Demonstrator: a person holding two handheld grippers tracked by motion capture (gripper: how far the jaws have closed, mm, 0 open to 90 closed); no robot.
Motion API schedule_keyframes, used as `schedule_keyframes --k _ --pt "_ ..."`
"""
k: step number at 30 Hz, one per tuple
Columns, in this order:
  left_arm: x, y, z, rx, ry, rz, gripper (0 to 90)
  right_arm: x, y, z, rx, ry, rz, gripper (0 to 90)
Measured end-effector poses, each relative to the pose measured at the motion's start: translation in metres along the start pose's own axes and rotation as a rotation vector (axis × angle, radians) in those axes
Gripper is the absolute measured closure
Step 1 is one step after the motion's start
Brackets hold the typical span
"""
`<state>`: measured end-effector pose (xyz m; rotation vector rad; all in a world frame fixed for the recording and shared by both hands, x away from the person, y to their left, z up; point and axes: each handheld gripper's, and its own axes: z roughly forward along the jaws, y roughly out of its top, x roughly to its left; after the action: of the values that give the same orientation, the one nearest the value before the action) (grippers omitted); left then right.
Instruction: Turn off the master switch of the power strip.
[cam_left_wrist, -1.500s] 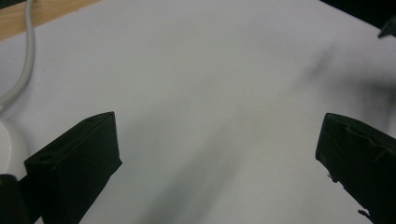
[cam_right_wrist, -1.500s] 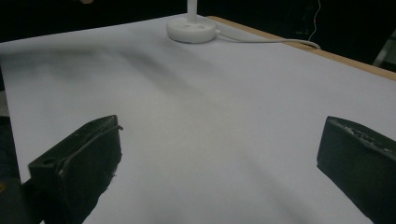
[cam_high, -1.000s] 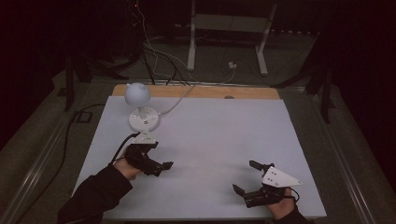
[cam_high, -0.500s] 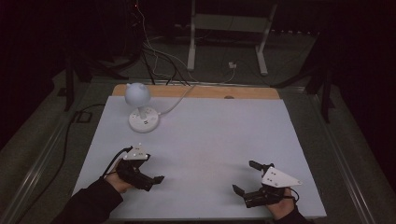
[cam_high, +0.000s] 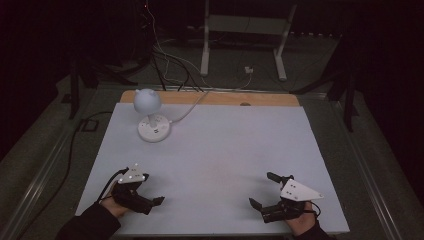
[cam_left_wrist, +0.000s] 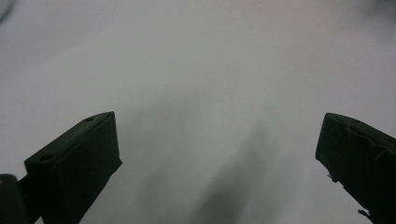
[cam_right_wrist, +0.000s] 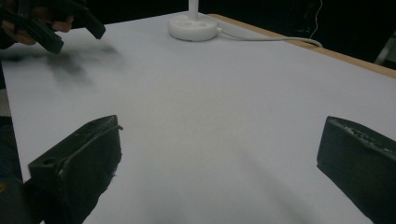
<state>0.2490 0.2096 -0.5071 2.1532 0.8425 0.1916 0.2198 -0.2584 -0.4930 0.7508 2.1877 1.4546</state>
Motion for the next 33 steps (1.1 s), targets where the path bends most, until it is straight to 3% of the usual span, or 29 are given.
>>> schedule_keyframes --k 9,12,15,18,30,33 --pt "0.005 -0.021 -0.006 -0.013 0.048 -0.027 0.4 0.000 0.000 0.001 0.003 0.000 0.005 0.0" --pt "0.009 -0.023 -0.007 -0.023 0.084 -0.030 0.4 0.000 0.000 0.001 0.004 0.001 0.005 0.0" --pt "0.014 -0.023 -0.008 -0.052 0.095 -0.059 0.4 0.000 0.000 0.000 0.003 0.003 0.005 0.0" --pt "0.015 -0.023 -0.008 -0.057 0.101 -0.046 0.3 0.000 0.000 0.000 0.005 0.005 0.004 0.0" --pt "0.009 -0.020 -0.005 -0.065 0.077 -0.012 0.4 -0.001 -0.001 0.002 0.009 0.011 0.010 0.0" --pt "0.010 -0.020 -0.006 -0.082 0.039 -0.035 0.4 -0.002 -0.001 0.002 0.008 0.009 0.016 0.0"
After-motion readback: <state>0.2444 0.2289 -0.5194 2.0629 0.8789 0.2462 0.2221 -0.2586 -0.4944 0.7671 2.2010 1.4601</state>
